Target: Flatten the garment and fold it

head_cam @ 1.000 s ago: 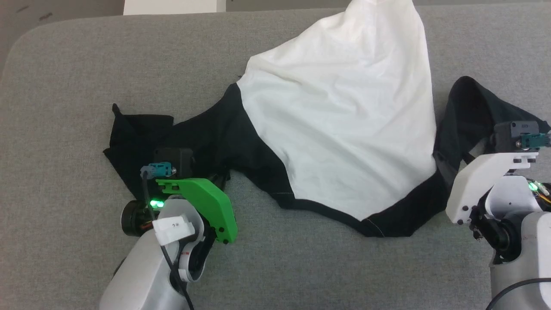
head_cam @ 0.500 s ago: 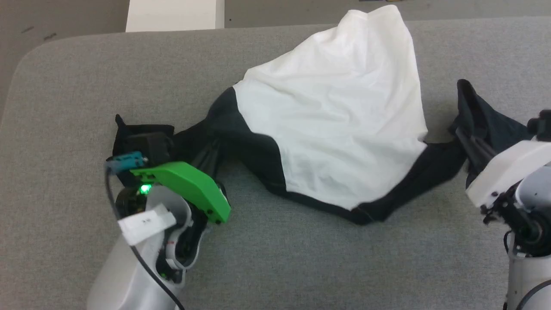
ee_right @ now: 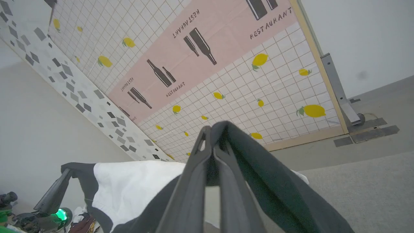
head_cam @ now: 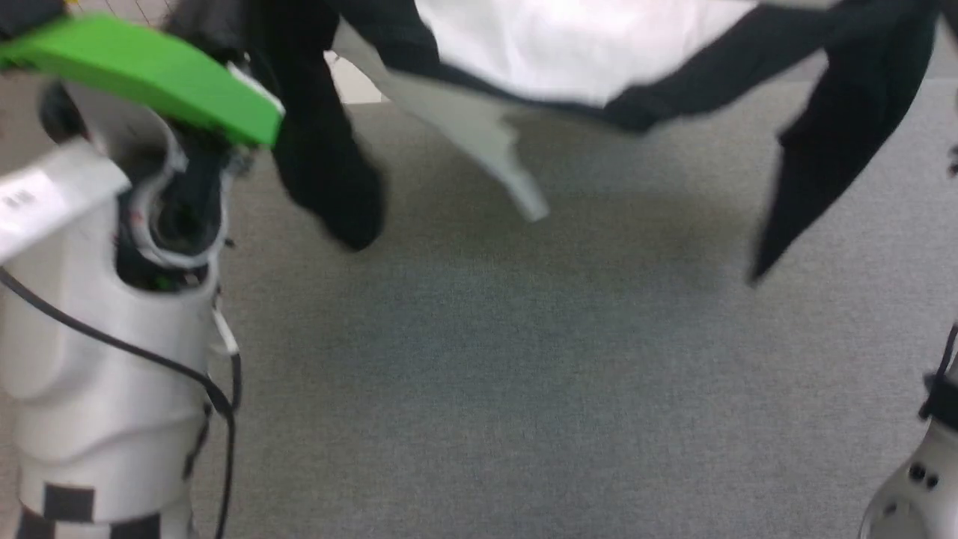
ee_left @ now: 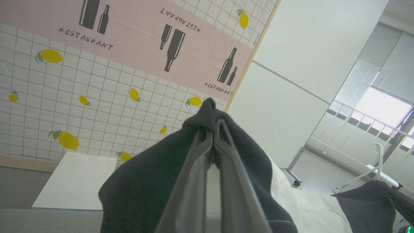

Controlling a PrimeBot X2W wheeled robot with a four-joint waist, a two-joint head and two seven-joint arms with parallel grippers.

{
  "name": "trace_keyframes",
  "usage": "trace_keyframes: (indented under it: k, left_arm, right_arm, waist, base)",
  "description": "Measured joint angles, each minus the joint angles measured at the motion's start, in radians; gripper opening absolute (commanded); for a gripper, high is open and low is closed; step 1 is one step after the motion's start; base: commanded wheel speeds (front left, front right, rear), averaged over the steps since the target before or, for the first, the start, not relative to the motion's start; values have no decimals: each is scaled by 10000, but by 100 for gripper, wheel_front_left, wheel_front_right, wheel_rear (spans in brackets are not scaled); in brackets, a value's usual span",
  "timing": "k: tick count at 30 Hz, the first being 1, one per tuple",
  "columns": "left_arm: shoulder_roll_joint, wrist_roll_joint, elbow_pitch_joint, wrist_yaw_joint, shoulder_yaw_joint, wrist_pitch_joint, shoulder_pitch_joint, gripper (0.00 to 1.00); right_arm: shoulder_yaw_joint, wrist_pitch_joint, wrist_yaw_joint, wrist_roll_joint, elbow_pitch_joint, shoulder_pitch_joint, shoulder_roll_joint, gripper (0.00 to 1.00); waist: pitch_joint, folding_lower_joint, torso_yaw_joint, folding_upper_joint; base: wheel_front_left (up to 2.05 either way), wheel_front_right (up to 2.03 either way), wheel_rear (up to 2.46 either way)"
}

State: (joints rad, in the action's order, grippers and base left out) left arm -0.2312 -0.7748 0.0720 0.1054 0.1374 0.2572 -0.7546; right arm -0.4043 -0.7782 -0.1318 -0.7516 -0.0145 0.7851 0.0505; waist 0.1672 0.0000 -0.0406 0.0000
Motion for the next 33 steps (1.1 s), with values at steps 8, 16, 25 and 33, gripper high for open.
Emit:
trace_keyframes:
  k: [8, 16, 25, 33]
  left_arm:
    - [-328, 236, -715, 0, -104, 56, -1730, 0]
    - [-803, 700, -2405, 17, 90, 560, -3059, 0]
    - [-1175, 1613, -4468, -4, 817, 917, -5051, 0]
    - [-1287, 2462, -5453, 0, 1028, 6, -7260, 0]
  right_arm:
    - [-284, -242, 0, 86, -740, 2024, -6, 0]
    - [-487, -29, 0, 1185, -2263, 3779, -10, 0]
    - [-568, 1062, 0, 3427, -4197, 6060, -17, 0]
    - [-594, 3051, -2, 4422, -5682, 8413, -17, 0]
  waist:
    - [-394, 0, 22, 0]
    - [-155, 0, -45, 0]
    - [789, 0, -118, 0]
    - [2156, 3, -216, 0]
  base:
    - [0, 0, 0]
    - [0, 0, 0]
    - [0, 0, 0]
    - [0, 0, 0]
